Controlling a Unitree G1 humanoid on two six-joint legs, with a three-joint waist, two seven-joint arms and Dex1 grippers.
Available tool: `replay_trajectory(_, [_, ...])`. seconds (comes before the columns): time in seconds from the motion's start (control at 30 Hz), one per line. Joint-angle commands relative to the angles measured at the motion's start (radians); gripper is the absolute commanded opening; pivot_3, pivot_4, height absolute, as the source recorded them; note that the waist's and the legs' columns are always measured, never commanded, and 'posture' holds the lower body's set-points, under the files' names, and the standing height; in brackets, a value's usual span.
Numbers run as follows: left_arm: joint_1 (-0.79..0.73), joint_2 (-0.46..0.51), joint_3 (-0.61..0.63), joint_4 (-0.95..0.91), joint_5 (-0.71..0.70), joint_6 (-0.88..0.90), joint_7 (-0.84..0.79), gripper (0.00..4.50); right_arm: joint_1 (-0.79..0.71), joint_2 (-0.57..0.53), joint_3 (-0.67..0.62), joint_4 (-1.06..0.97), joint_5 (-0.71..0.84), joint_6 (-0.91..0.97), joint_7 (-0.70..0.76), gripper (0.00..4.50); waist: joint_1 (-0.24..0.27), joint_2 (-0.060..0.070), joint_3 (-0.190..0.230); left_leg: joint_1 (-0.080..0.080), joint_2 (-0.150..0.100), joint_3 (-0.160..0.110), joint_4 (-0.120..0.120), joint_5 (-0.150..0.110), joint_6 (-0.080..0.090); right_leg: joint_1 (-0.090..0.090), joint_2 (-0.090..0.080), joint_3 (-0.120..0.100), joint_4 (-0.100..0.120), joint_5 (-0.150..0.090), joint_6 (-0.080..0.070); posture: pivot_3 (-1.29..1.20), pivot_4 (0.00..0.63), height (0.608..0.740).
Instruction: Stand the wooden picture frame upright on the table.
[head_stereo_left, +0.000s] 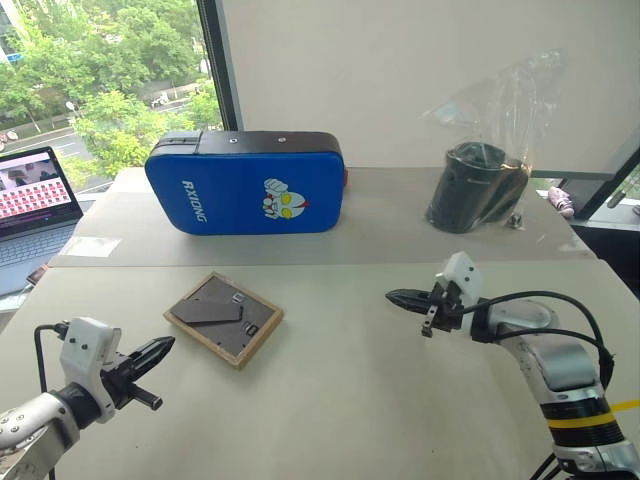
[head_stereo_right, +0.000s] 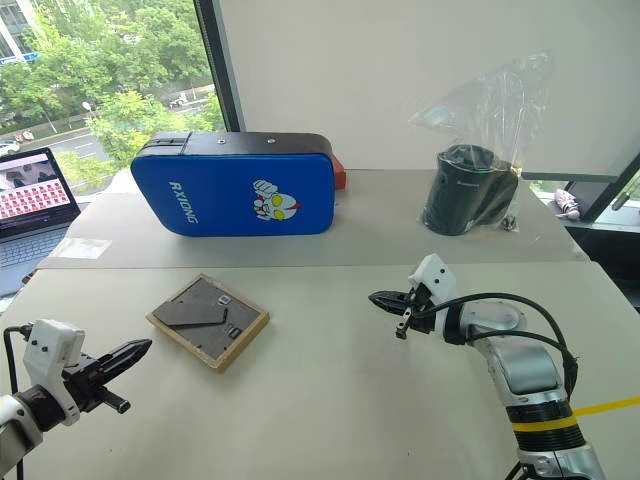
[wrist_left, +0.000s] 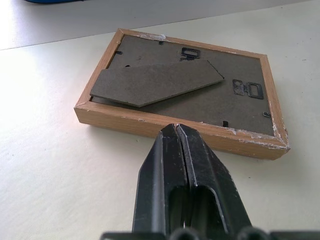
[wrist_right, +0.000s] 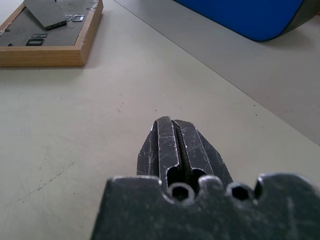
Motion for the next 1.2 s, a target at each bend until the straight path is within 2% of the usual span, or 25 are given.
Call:
replay_trajectory(0.03, [0.028,0.014,0.025,-0.040,-0.007,0.009,-0.001,0.07,-0.055,0.022,0.042,0.008,-0.017,-0.038,0.012,0.00,-0.002,0.000,0.000,0.000,0.000,0.000,0.000,0.000,0.000,0.000,0.000,0.000,0.000,0.000,0.000,0.00,0.150,0.740])
replay_trajectory(0.17, [0.071,0.044,0.009,-0.009,0.034,0.007,-0.021,0.07,-0.192,0.120,0.206,0.162,-0.127,-0.132,0.049,0.00,-0.027,0.000,0.000,0.002,0.000,0.000,0.000,0.000,0.000,0.000,0.001,0.001,0.002,0.000,-0.001,0.00,0.150,0.740])
replay_trajectory(0.33, [0.091,0.093,-0.040,0.073,0.144,-0.049,-0.052,0.07,-0.419,0.308,0.352,0.561,-0.276,-0.302,0.038,0.00,-0.029,0.001,0.000,0.001,0.000,0.000,0.000,0.001,-0.001,-0.002,0.001,0.000,0.003,0.000,-0.001,0.00,0.150,0.740])
replay_trajectory(0.5, [0.058,0.083,-0.053,0.124,0.212,-0.076,-0.007,0.07,-0.603,0.473,0.393,0.934,-0.380,-0.462,-0.030,0.00,-0.031,0.001,0.001,-0.001,0.000,0.000,-0.003,0.001,-0.002,-0.005,0.001,0.000,0.004,0.000,-0.001,0.00,0.150,0.740])
replay_trajectory(0.67, [-0.023,0.067,-0.101,0.166,0.308,-0.078,0.100,0.07,-0.742,0.636,0.413,1.194,-0.471,-0.564,-0.126,0.00,-0.045,0.002,0.001,0.000,0.000,0.000,-0.007,0.003,-0.005,-0.007,0.001,0.000,0.004,0.000,-0.001,0.00,0.150,0.740])
replay_trajectory(0.8, [-0.095,0.043,-0.201,0.178,0.379,-0.068,0.158,0.07,-0.776,0.725,0.407,1.265,-0.501,-0.607,-0.122,0.00,-0.060,0.002,0.001,0.002,0.001,0.000,-0.012,0.005,-0.008,-0.007,0.001,0.000,0.005,0.000,-0.002,0.00,0.150,0.740])
replay_trajectory(0.97, [-0.191,0.029,-0.330,0.219,0.458,-0.079,0.186,0.07,-0.738,0.769,0.410,1.245,-0.511,-0.629,-0.069,0.00,-0.064,0.002,0.001,0.003,0.001,-0.001,-0.012,0.005,-0.008,-0.007,0.001,0.000,0.006,0.000,-0.002,0.00,0.150,0.740])
replay_trajectory(1.1, [-0.271,0.031,-0.411,0.242,0.495,-0.091,0.154,0.07,-0.678,0.740,0.397,1.167,-0.504,-0.596,-0.039,0.00,-0.056,0.003,0.000,0.004,0.000,-0.001,-0.012,0.005,-0.009,-0.006,0.001,0.000,0.008,0.000,-0.002,0.00,0.150,0.740])
replay_trajectory(1.2, [-0.347,0.018,-0.504,0.250,0.511,-0.101,0.103,0.07,-0.565,0.644,0.391,0.990,-0.508,-0.512,-0.013,0.00,-0.033,0.005,-0.001,0.006,0.000,-0.001,-0.011,0.006,-0.009,-0.004,0.001,0.000,0.009,0.000,-0.002,0.00,0.150,0.740])
